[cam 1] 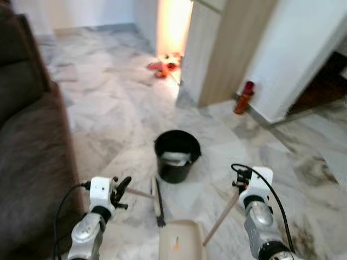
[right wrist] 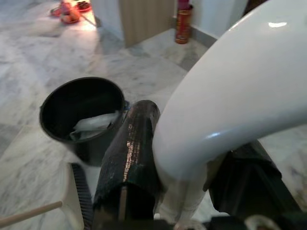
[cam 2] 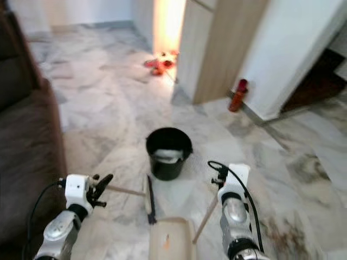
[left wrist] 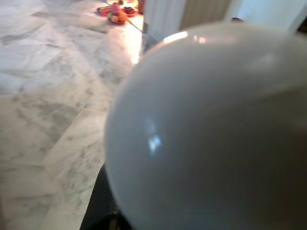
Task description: Sweep floor
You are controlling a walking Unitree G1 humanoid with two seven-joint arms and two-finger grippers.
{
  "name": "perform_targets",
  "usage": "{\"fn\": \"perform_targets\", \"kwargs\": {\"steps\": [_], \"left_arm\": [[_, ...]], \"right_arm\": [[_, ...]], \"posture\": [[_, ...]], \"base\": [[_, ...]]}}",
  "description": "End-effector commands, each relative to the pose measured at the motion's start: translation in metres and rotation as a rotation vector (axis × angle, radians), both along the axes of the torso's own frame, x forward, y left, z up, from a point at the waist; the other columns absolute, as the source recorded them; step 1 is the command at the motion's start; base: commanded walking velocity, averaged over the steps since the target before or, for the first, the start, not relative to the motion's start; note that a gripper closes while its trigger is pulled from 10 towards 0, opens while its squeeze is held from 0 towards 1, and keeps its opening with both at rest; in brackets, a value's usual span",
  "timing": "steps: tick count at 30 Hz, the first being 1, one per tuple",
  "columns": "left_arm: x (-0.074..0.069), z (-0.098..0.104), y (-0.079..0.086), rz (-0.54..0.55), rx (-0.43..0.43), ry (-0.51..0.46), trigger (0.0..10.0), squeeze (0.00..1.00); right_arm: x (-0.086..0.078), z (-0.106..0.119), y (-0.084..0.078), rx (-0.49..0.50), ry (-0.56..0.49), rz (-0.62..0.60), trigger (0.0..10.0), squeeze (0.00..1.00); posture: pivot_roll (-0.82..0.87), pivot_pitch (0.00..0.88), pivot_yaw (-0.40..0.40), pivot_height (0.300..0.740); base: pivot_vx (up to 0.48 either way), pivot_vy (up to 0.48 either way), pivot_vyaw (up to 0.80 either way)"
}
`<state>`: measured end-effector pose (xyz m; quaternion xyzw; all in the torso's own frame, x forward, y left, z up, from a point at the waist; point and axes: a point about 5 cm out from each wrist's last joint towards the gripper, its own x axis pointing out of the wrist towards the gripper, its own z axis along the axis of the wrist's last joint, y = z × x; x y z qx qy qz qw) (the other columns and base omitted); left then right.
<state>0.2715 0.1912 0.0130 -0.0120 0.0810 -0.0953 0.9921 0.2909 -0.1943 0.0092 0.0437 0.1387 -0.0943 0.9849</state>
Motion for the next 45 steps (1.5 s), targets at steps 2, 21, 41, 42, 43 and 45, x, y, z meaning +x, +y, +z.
{"fn": "perform_targets", "kwargs": {"steps": [2,21,41,42,43,45], "left_arm": [[-0.014,-0.018,0.0,-0.011,-0.015,0.096,10.0,0.0],[-0.016,-0.022,-0.002,-0.018,-0.022,0.099,10.0,0.0],[-0.013,-0.02,-0.007,-0.04,-0.008,0.101,10.0,0.0],[-0.012,-0.02,-0.009,-0.045,-0.01,0.099,10.0,0.0],[-0.011,-0.02,-0.01,-0.048,-0.011,0.098,10.0,0.0],[-0.011,-0.019,-0.012,-0.057,-0.013,0.098,10.0,0.0]], "right_arm": [[0.0,0.0,-0.004,-0.013,0.013,-0.009,10.0,0.0],[0.0,0.0,-0.004,-0.013,0.014,-0.006,10.0,0.0],[0.001,0.0,0.001,-0.004,0.009,0.006,10.0,0.0],[0.0,0.0,0.001,-0.005,0.008,0.006,10.0,0.0],[0.0,0.0,0.001,-0.005,0.007,0.005,10.0,0.0],[0.0,0.0,0.001,-0.008,0.006,0.003,10.0,0.0]], "posture": [[0.06,0.055,-0.097,0.74],[0.07,0.054,-0.097,0.74],[0.07,0.044,-0.092,0.74],[0.08,0.044,-0.091,0.74],[0.07,0.045,-0.09,0.74],[0.07,0.045,-0.09,0.74]], "base": [[0.0,0.0,-0.78],[0.0,0.0,-0.78],[0.0,0.0,-0.15],[0.0,0.0,0.0],[0.0,0.0,0.0],[0.0,0.0,0.0]]}}
